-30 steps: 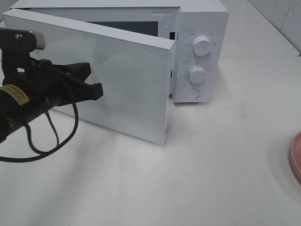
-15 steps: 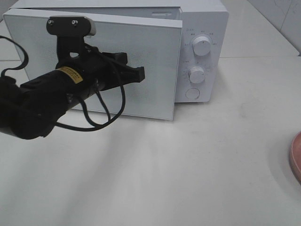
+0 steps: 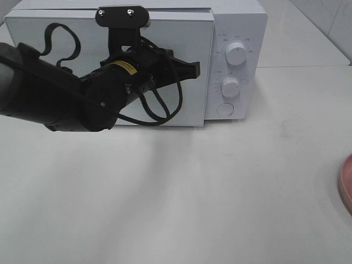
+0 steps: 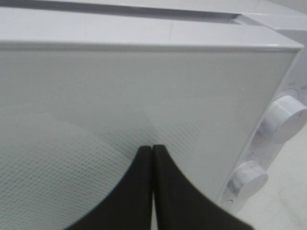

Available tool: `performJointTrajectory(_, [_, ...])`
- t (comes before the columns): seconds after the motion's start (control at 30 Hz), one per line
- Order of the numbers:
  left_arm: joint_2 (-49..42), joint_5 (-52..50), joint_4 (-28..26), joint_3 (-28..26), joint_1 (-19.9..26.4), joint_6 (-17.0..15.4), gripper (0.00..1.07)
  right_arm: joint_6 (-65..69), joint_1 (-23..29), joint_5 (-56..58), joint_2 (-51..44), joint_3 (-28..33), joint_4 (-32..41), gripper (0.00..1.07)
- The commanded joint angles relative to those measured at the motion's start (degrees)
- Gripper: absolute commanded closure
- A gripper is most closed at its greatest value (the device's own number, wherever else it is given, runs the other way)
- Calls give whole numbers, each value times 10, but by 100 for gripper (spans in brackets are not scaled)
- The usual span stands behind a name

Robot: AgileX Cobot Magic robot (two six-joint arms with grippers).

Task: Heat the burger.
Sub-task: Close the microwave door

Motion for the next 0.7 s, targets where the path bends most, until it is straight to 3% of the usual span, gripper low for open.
performJointTrajectory(0.03, [13, -1, -36, -31, 2, 17, 107, -4, -4, -3, -17, 1, -1, 32])
performJointTrajectory(0.27, [42, 13, -82, -77, 7, 60, 107, -4, -4, -3, -17, 1, -1, 32])
performJointTrajectory(0.7, [50, 26, -83, -96, 36, 65, 107, -4, -4, -3, -17, 1, -1, 32])
